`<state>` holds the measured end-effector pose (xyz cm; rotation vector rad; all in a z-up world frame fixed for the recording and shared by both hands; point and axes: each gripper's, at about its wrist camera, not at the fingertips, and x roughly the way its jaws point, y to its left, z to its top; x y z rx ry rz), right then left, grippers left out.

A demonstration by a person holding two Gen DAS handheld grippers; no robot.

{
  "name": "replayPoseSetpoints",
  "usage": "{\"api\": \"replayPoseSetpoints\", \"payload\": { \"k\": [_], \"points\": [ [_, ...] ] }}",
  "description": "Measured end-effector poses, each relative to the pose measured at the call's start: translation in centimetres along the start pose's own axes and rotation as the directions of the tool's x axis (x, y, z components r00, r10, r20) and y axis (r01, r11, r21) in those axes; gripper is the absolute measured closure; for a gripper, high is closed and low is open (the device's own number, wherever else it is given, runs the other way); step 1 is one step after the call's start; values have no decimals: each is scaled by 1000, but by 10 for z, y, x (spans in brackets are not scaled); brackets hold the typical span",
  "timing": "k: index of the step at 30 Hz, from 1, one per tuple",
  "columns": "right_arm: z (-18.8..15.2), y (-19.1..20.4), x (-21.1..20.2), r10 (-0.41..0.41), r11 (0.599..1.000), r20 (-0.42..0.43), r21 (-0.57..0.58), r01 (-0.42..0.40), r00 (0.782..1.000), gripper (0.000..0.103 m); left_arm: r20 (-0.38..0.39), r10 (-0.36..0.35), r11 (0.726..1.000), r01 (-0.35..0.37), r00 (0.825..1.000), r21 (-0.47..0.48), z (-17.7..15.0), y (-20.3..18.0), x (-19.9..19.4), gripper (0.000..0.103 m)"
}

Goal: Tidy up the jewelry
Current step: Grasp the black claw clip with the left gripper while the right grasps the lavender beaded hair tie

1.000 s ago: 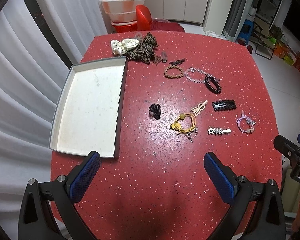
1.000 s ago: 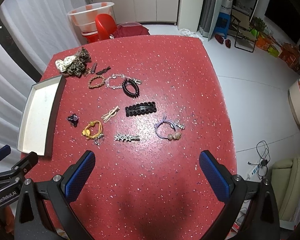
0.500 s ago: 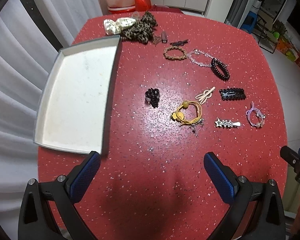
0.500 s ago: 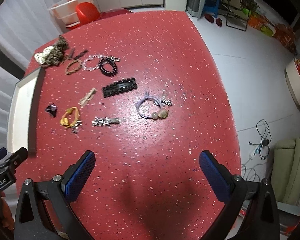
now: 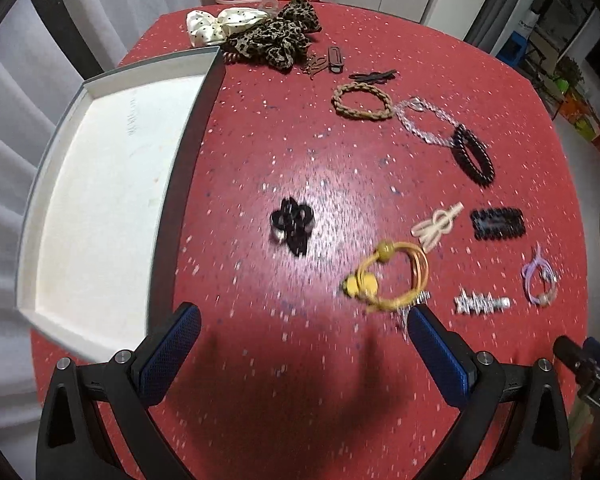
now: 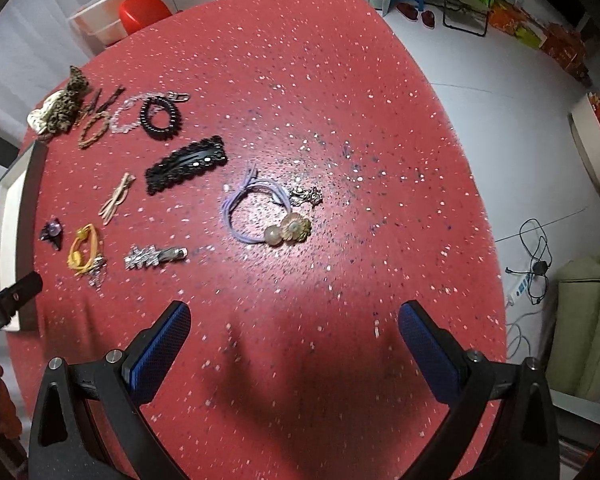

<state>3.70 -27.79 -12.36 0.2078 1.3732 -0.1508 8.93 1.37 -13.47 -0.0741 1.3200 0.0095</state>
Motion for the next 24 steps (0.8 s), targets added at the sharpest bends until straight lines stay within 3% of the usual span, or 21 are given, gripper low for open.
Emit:
{"api": "replayPoseSetpoints", "payload": {
  "k": [8,15,17,21,24],
  "points": [
    [20,-7,26,19,999,15,48,-20,1000,0,43,-18,1000,19,999,-22,25,1,24,0],
    [31,6,37,35,999,45,24,-36,998,1,51,-21,999,23,998,-46,39,5,45,1],
    [35,12,42,32,999,47,22,-33,998,3,42,-21,999,23,999,-49,40,7,50,10],
    [37,23,50,8,1000,43,25,-9,999,9,50,-9,999,10,999,-38,40,7,54,15],
    [39,34,53,-29,999,66,15,28,997,18,64,7,1000,-5,998,-19,41,4,52,31]
  ]
}}
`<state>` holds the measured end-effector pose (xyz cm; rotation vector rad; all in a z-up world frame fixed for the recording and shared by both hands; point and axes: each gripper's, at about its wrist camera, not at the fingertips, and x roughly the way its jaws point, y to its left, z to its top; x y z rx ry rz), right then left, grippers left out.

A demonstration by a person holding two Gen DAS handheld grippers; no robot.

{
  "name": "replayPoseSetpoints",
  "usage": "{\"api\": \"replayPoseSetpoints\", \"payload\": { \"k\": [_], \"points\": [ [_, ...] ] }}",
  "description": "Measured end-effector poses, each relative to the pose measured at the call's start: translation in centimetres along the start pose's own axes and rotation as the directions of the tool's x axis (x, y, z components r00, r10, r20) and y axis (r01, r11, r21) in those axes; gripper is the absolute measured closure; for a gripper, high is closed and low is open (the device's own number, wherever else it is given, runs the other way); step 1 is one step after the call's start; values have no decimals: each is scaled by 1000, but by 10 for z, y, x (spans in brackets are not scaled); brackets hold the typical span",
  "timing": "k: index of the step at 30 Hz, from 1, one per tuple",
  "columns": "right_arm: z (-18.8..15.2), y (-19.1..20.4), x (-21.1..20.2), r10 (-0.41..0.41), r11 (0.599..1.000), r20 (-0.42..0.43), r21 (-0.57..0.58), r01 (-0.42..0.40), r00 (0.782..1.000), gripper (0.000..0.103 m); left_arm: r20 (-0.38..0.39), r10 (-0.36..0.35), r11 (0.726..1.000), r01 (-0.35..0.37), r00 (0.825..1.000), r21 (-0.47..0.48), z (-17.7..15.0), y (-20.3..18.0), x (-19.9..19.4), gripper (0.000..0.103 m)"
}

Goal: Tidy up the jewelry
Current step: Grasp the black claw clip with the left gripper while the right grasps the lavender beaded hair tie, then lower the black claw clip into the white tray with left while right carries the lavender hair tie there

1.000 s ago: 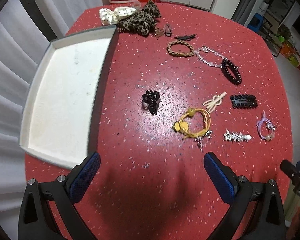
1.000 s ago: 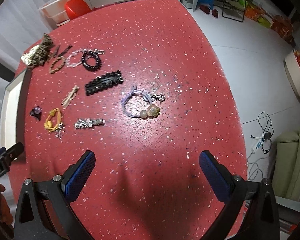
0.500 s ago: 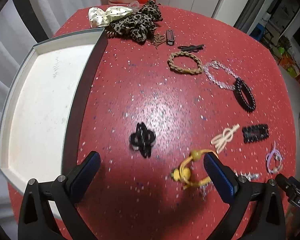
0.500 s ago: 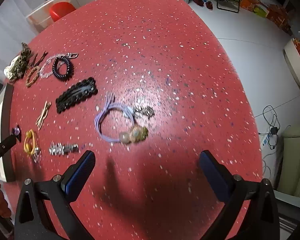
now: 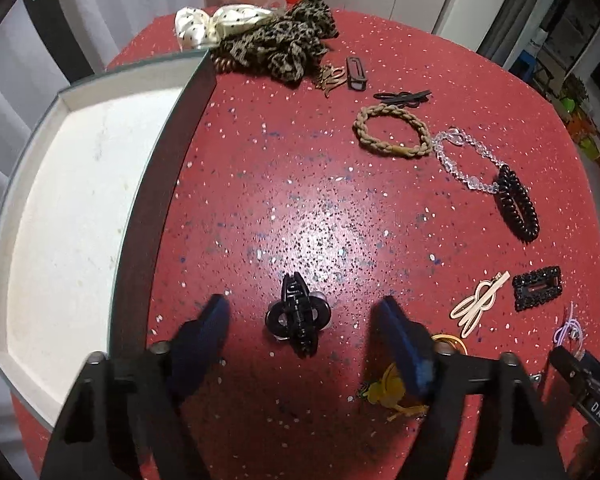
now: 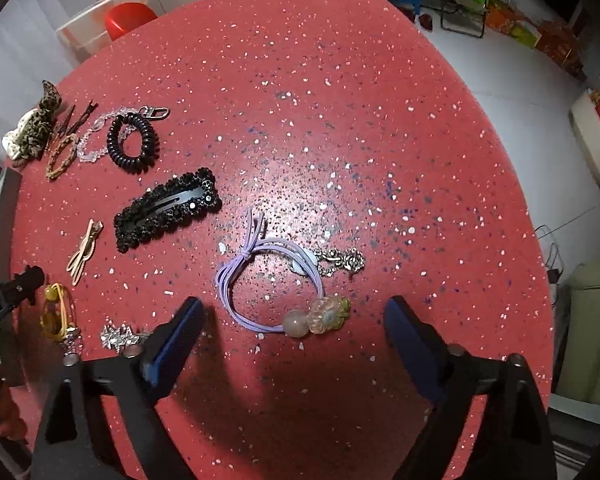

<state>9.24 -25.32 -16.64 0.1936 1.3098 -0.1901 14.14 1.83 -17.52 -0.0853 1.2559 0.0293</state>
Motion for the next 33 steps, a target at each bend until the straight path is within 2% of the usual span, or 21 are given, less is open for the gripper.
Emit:
{"api": "replayPoseSetpoints", "payload": {
  "k": [2,4,5,7,8,10,15,22,27,33],
  "points": [
    [1,3,-1,-9,1000,13,-2,9,1000,26,7,3,1000,-3,1000,11,1,-2,-2,44],
    [1,4,-3,-13,1000,21,-2,13,1000,36,7,9,1000,-9,1000,14,1,-3,-1,50],
    [2,4,-3,-14,1000,23,-1,14,1000,41,11,9,1000,-10,1000,14,1,-4,-2,59],
    [5,5,-5,-7,1000,31,3,7,999,56,14,2,1000,-2,1000,14,2,-5,-6,72],
    [6,4,-5,-4,1000,33,7,3,999,61,13,-10,1000,10,1000,12,3,-5,-6,72],
    [10,1,-7,32,999,35,24,-32,999,90,22,-27,1000,27,999,14,5,-7,-9,72],
    [11,-1,-16,78,996,57,34,-80,995,90,44,-62,997,60,997,45,5,-11,-22,72],
    [-9,-18,-37,118,992,60,44,-121,991,90,53,-105,992,101,993,75,1,-20,-40,72],
    [-16,-15,-51,134,990,64,46,-137,989,90,69,-132,989,126,989,81,-18,1,-61,72],
    [-17,-9,-75,163,985,80,37,-166,983,90,88,-148,987,142,985,68,-22,21,-84,72]
  ]
}}
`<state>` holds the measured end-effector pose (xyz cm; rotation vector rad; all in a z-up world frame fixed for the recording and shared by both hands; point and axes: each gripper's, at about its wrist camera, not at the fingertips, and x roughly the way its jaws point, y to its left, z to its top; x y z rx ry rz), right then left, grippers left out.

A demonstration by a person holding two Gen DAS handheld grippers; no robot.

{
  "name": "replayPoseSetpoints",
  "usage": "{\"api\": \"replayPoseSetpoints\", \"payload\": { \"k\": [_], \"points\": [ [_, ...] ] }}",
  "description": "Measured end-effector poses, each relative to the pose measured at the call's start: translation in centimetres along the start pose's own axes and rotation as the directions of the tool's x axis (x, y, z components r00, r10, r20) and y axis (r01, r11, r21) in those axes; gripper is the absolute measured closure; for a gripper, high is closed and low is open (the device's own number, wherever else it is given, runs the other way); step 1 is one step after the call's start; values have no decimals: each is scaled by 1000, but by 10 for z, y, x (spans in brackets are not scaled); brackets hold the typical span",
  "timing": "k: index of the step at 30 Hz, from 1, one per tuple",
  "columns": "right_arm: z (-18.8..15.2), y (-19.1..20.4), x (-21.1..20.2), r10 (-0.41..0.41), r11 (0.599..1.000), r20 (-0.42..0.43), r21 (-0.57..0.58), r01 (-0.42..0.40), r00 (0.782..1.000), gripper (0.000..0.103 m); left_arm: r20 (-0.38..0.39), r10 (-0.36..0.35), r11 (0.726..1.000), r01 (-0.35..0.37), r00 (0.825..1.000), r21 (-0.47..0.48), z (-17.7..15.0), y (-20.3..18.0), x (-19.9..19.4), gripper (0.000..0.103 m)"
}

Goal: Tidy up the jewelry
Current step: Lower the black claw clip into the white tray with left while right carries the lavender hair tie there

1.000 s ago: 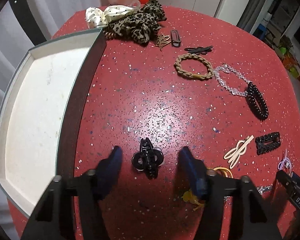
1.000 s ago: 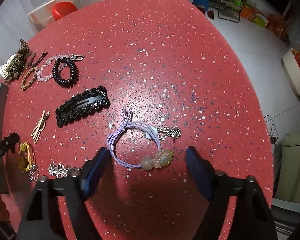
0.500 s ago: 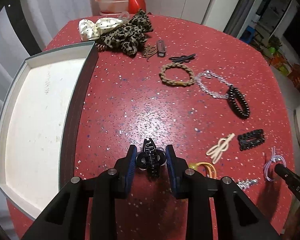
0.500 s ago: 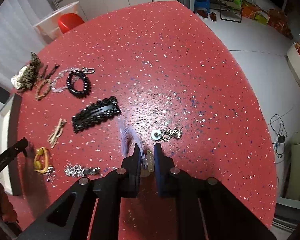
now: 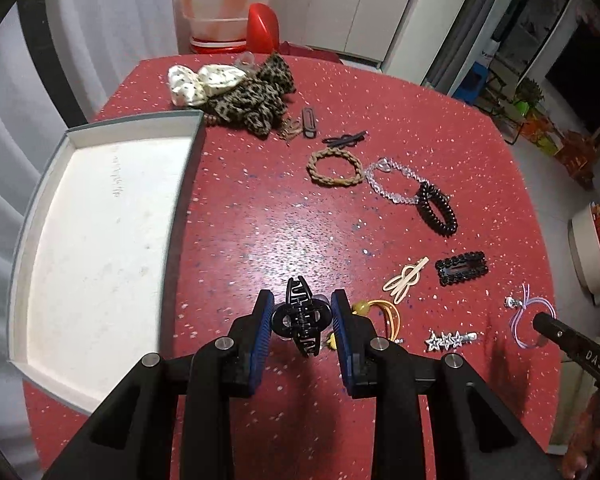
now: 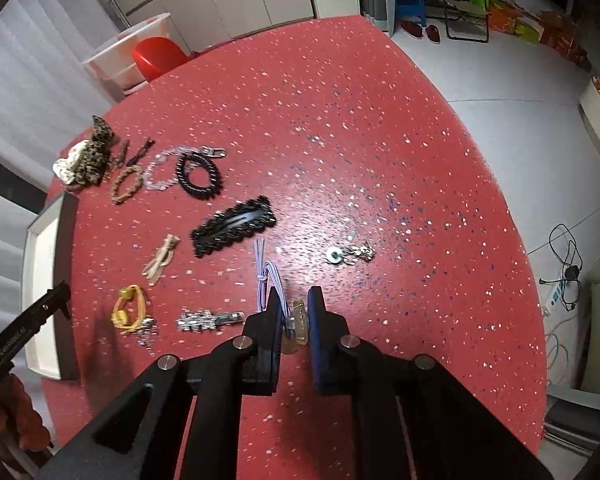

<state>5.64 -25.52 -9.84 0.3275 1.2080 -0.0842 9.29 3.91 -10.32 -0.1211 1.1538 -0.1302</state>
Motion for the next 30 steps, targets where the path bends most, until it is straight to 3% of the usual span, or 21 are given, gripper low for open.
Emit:
{"api": "replayPoseSetpoints", "payload": {
  "k": [15,30],
  "points": [
    [18,109,-14,135,980,9,-148,-132,991,90,72,50,994,-42,996,-102,11,84,-47,72],
    [33,272,14,292,892,-51,-346,-292,955,90,103,128,978,-108,986,-179,31,175,-50,72]
  ]
}}
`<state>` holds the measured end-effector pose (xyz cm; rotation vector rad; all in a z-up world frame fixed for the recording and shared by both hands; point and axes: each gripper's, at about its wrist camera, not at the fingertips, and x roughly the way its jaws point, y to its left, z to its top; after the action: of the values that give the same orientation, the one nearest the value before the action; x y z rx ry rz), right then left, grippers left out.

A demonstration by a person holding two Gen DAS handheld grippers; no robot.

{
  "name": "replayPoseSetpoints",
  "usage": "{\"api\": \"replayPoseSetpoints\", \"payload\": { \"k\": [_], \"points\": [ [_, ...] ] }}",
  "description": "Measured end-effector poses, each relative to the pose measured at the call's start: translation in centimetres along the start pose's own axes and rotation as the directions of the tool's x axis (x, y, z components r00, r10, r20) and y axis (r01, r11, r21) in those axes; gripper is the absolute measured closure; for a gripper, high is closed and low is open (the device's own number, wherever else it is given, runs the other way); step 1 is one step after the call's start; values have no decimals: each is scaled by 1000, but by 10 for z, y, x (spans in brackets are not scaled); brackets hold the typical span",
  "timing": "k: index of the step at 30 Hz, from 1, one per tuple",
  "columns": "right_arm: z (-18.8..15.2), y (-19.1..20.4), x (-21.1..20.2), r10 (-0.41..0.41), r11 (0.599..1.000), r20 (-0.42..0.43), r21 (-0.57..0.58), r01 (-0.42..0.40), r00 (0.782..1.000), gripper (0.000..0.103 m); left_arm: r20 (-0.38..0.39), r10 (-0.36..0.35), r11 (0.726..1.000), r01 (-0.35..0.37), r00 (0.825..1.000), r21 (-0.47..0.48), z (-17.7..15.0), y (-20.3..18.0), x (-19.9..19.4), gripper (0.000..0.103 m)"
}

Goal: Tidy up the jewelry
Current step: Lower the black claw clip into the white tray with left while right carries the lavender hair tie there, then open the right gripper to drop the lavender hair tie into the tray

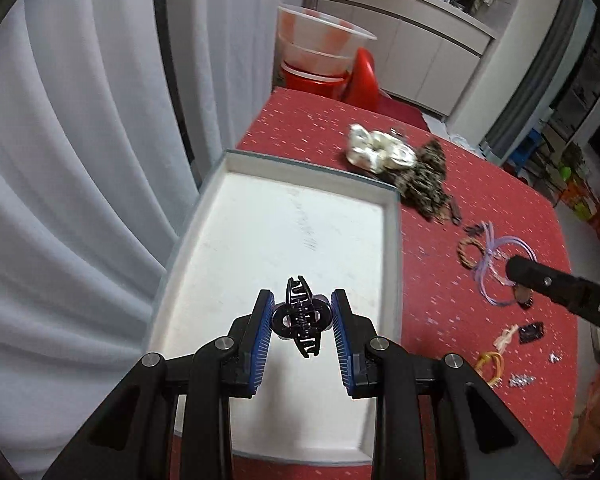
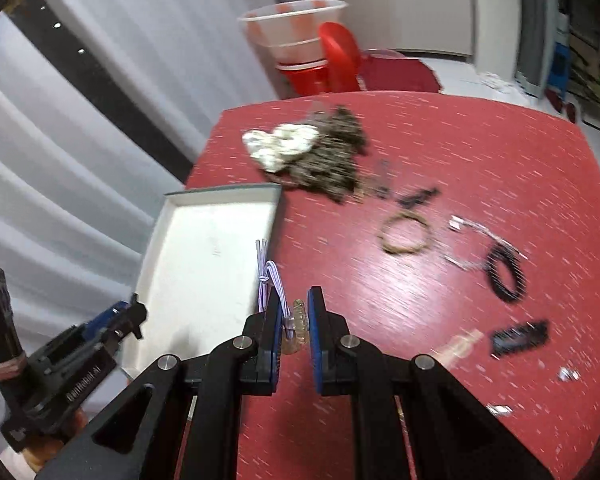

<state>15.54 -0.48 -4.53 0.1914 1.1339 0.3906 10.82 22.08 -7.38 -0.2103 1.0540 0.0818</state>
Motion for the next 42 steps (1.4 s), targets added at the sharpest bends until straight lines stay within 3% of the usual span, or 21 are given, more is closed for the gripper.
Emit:
{"api": "replayPoseSetpoints", "payload": {
  "k": [11,19,29,36,37,38,39,42],
  "points": [
    [47,60,62,55,995,-30,-82,-58,998,90,33,29,999,-27,999,-45,46,34,36,72],
    [74,59,103,63,998,-58,-9,-64,996,90,25,52,998,-51,998,-29,66,38,78,72],
    [58,45,158,8,1000,-140,28,-4,990,90,-15,110,994,-110,994,-20,63,40,126,72],
    [52,43,169,-30,1000,-138,-2,30,990,90,-20,148,989,-148,989,-6,56,40,136,71],
    [51,45,169,-37,999,-137,-14,35,990,90,-19,167,986,-167,986,5,56,38,136,61],
    [51,45,169,-39,999,-136,-18,37,990,90,-24,172,985,-172,985,9,56,38,137,31],
    [51,46,169,-41,999,-136,-22,38,990,90,-29,145,989,-145,989,4,55,39,137,27],
    [53,47,172,-33,999,-149,-28,29,988,88,-30,168,986,-168,985,-3,52,38,137,27]
  ]
}}
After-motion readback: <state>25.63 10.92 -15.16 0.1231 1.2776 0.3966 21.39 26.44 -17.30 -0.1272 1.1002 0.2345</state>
